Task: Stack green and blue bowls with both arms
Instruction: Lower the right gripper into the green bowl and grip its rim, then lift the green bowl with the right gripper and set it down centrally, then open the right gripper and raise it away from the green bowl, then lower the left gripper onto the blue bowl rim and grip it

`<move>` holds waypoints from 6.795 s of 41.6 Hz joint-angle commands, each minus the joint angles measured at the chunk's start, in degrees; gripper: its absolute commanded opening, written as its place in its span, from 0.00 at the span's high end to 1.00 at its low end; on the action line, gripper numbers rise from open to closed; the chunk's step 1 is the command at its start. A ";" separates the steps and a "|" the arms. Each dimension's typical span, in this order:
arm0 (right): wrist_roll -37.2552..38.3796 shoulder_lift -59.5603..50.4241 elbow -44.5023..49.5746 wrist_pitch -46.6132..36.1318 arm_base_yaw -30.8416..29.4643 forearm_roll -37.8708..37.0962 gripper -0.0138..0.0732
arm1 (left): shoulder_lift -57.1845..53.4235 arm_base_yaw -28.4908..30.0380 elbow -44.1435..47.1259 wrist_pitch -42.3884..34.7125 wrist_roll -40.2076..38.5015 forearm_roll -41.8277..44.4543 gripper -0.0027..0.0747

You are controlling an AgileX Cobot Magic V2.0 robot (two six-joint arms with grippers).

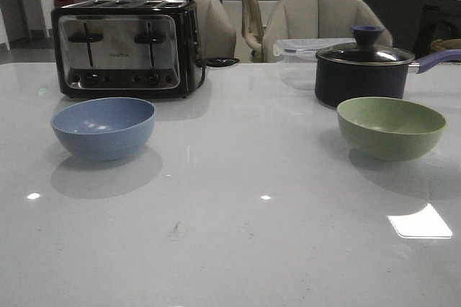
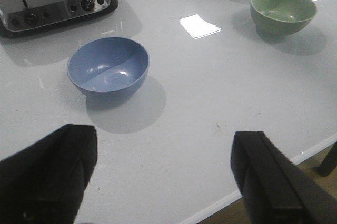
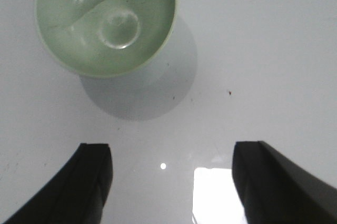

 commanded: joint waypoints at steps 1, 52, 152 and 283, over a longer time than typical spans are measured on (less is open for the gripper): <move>-0.63 5.35 -6.72 -1.49 -0.81 0.90 0.18 | 0.68 -0.73 -2.08 -4.69 0.20 -1.16 0.22; -5.49 33.35 -25.52 -2.78 -0.81 4.73 0.57 | 0.68 -0.62 -2.08 -4.69 0.20 -1.16 0.22; -5.90 25.34 -25.18 -1.35 25.44 7.37 0.26 | 0.68 -0.62 -2.08 -4.69 0.20 -1.16 0.22; -4.33 -47.53 19.77 4.70 26.53 0.47 0.26 | 62.93 11.49 -40.75 8.38 -2.36 3.68 0.22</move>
